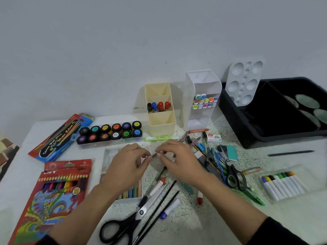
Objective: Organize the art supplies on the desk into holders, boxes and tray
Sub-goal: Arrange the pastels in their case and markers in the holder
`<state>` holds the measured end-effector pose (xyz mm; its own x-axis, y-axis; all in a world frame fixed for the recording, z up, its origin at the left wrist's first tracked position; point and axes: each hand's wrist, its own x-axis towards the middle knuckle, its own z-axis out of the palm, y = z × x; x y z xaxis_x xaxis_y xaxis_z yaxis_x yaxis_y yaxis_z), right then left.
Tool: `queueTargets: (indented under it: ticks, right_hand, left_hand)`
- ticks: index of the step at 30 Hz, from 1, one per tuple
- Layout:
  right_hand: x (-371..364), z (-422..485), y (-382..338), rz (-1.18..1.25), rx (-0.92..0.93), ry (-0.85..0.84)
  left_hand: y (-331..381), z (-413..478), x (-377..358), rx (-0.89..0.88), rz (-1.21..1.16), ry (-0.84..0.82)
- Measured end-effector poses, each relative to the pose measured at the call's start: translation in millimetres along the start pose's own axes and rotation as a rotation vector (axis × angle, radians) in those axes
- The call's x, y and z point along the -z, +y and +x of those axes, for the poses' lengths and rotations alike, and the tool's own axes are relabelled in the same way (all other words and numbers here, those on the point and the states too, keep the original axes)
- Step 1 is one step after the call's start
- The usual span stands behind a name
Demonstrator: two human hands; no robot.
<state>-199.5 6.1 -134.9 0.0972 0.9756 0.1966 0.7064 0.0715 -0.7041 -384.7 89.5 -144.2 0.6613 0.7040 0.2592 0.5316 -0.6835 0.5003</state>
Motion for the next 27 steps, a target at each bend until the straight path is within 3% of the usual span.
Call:
queueTargets:
  ticks: [3, 8, 16, 22, 27]
  right_hand:
    - [37, -28, 13, -0.004, -0.059, 0.113]
    - [99, -73, 55, -0.212, -0.194, 0.206]
    - [152, -119, 108, -0.427, -0.397, 0.059]
    - [160, -138, 126, -0.436, -0.346, -0.066]
    - [158, -137, 138, -0.383, -0.305, -0.035]
  left_hand:
    - [31, 15, -16, -0.097, -0.092, -0.034]
    - [79, 36, -57, -0.304, -0.124, -0.187]
    - [146, 61, -112, -0.401, 0.051, -0.372]
    - [162, 59, -130, -0.437, 0.223, -0.528]
    - [154, 53, -129, -0.425, 0.192, -0.461]
